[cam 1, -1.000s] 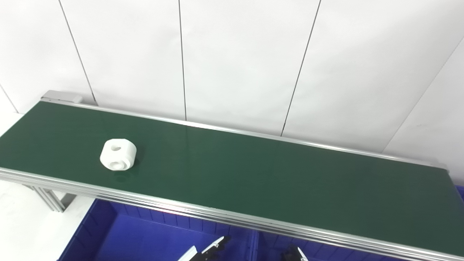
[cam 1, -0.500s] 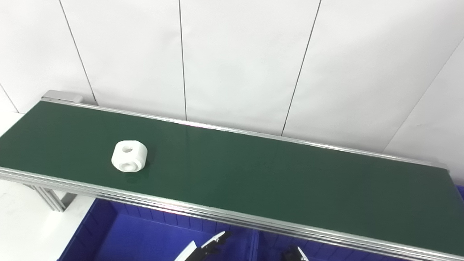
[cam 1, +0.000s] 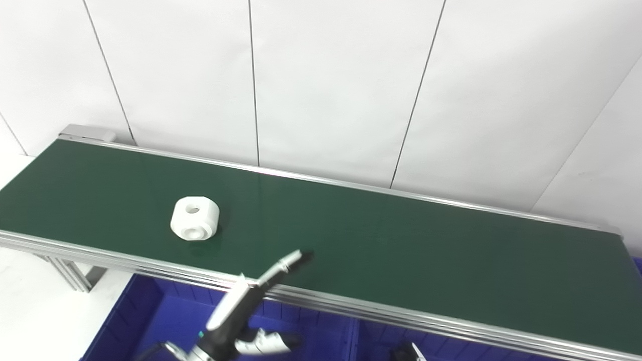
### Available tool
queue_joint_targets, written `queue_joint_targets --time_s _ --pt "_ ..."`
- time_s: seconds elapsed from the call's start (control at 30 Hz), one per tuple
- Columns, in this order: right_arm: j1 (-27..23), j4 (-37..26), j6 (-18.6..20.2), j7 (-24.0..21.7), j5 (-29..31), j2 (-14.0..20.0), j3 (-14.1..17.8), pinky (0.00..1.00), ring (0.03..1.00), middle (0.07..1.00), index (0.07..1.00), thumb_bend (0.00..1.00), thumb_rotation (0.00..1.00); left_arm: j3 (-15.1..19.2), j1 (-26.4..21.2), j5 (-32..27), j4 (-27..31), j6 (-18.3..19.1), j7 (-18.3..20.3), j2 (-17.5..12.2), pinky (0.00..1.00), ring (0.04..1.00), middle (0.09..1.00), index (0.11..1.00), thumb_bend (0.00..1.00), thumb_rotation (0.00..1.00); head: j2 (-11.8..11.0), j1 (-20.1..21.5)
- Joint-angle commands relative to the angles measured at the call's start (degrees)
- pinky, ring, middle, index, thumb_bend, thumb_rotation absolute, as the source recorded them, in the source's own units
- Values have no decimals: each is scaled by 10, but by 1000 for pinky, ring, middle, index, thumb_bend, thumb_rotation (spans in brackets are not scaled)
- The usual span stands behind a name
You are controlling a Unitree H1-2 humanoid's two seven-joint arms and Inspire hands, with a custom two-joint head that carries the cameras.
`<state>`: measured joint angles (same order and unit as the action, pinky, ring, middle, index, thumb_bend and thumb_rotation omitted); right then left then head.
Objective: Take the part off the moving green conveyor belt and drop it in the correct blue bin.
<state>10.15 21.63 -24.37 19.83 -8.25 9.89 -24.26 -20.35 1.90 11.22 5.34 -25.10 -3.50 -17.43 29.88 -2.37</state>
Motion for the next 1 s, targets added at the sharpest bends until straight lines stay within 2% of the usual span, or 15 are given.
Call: queue_joint_targets --time_s 0.0,0.17,0.23,0.33,0.37,0.4,0.53,0.63,0.8,0.87,0.97 --pt "-8 -13 -26 18 -8 1 -3 875 901 916 921 796 882 24 -36 20 20 -14 12 -8 936 955 956 950 644 934 5 4" --pt "-9 -20 -26 31 -14 4 -9 861 890 909 915 812 873 64 -88 23 21 15 48 -6 925 957 961 958 610 937 25 23" --pt "-10 -23 -26 36 -13 6 -12 851 882 902 909 811 862 78 -111 25 20 40 62 -6 917 957 964 960 603 937 34 29" --pt "-13 -33 -26 39 -12 9 -16 842 873 896 903 807 845 94 -140 25 3 58 80 -10 889 946 965 960 583 907 53 39" --pt "-14 -35 -26 40 -12 9 -17 843 871 892 900 806 840 98 -147 25 -2 61 85 -11 875 940 962 960 576 885 53 39" --pt "-15 -36 -26 40 -11 10 -17 843 871 890 899 805 838 101 -154 27 -7 66 89 -11 870 938 962 960 574 877 64 43" --pt "-19 -43 -26 38 -18 7 -14 854 877 894 898 800 844 113 -188 47 -52 76 96 -14 875 951 976 969 607 857 80 55" --pt "-24 -44 -25 35 -19 0 -7 847 873 888 892 804 834 117 -215 70 -90 99 99 -16 884 957 980 974 613 799 84 61" --pt "-30 -46 -26 37 -25 -1 -7 840 871 883 886 808 835 117 -246 96 -146 114 100 -17 867 958 998 992 587 635 89 56" --pt "-30 -50 -26 31 -17 -1 -7 845 873 885 886 807 823 114 -258 107 -169 123 99 -17 856 954 996 988 605 516 90 54" --pt "-33 -51 -26 32 -17 -1 -7 840 867 882 884 797 816 107 -278 123 -210 129 98 -18 849 953 997 990 644 468 93 42"
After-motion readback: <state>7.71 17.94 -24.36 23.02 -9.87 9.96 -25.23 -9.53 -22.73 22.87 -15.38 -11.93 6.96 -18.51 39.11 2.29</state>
